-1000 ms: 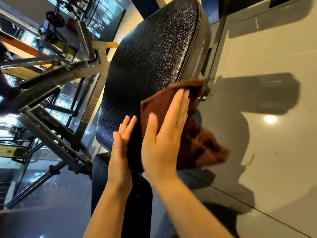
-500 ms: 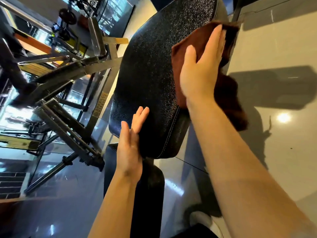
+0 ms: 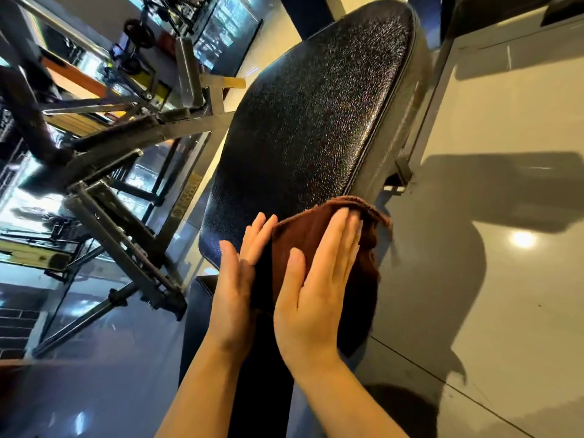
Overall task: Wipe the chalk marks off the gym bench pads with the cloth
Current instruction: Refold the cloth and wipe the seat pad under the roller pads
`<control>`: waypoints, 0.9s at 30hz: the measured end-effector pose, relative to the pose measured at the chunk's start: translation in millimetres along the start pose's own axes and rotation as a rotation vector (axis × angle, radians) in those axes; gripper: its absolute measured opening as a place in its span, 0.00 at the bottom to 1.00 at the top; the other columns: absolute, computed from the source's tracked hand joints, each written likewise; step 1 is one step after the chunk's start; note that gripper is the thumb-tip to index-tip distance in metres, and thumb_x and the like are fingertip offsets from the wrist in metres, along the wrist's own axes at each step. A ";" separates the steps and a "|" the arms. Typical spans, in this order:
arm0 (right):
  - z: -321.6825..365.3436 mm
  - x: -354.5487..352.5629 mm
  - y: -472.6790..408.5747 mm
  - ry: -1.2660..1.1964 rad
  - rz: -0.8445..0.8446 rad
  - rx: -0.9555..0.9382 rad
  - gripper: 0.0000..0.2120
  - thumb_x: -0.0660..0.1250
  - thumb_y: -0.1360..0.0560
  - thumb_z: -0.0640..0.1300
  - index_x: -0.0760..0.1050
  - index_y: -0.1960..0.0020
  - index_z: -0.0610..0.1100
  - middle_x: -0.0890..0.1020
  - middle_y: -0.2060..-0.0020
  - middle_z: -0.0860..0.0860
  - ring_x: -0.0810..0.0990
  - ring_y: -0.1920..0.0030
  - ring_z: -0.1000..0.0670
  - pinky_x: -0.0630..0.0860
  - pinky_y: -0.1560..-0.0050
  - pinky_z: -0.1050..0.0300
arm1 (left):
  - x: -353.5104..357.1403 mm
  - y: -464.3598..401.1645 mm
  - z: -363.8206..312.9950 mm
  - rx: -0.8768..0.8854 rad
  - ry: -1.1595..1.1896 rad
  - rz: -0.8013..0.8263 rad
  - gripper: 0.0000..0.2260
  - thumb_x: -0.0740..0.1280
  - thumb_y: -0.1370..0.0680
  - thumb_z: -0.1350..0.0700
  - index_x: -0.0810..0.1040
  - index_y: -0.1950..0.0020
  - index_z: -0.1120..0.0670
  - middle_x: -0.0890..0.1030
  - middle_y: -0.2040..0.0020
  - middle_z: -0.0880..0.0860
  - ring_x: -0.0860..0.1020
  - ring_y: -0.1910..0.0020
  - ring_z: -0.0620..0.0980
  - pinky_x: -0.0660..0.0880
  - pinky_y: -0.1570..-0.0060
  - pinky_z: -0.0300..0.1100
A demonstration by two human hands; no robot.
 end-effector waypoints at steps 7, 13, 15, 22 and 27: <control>2.2 -13.5 -145.3 -0.045 -0.035 0.072 0.31 0.59 0.20 0.41 0.50 0.22 0.35 0.53 0.22 0.40 0.49 0.22 0.44 0.47 0.22 0.51 | 2.1 4.3 4.2 0.032 -0.175 -0.056 0.28 0.46 0.23 0.31 0.70 0.29 0.38 0.62 0.25 0.35 0.53 0.24 0.38 0.48 0.24 0.54; -1.8 -17.6 -93.2 -0.060 0.019 -0.020 0.29 0.54 0.18 0.47 0.47 0.22 0.39 0.52 0.22 0.44 0.48 0.21 0.48 0.48 0.22 0.54 | 7.2 -16.4 -11.1 0.223 -0.529 -0.335 0.19 0.58 0.24 0.39 0.65 0.33 0.33 0.70 0.34 0.34 0.66 0.32 0.33 0.63 0.34 0.36; -2.5 -16.5 -55.8 -0.049 0.034 -0.032 0.30 0.53 0.19 0.48 0.44 0.23 0.41 0.50 0.22 0.48 0.47 0.22 0.52 0.45 0.23 0.60 | 11.2 -25.7 -24.4 0.324 -0.622 -0.399 0.18 0.57 0.25 0.39 0.63 0.35 0.31 0.69 0.34 0.33 0.65 0.32 0.31 0.64 0.34 0.36; -4.2 -20.9 -146.8 -0.083 0.026 0.103 0.29 0.54 0.18 0.47 0.47 0.22 0.40 0.51 0.22 0.46 0.48 0.22 0.50 0.42 0.24 0.62 | 21.6 -39.2 -20.0 0.237 -0.719 -0.321 0.18 0.49 0.25 0.35 0.61 0.36 0.30 0.63 0.30 0.33 0.60 0.28 0.34 0.57 0.25 0.45; -5.7 -25.5 -185.5 -0.061 0.009 0.100 0.30 0.53 0.17 0.51 0.47 0.21 0.41 0.51 0.21 0.47 0.47 0.22 0.52 0.46 0.22 0.54 | 21.9 -38.0 -21.8 0.237 -0.726 -0.341 0.18 0.50 0.25 0.35 0.63 0.35 0.31 0.63 0.32 0.29 0.61 0.29 0.32 0.58 0.29 0.38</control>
Point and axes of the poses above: each hand's wrist, its own y-axis away from the middle knuckle, its own x-axis out of the palm, z = x × y, the point moved 5 cm from there along -y, towards the middle knuckle
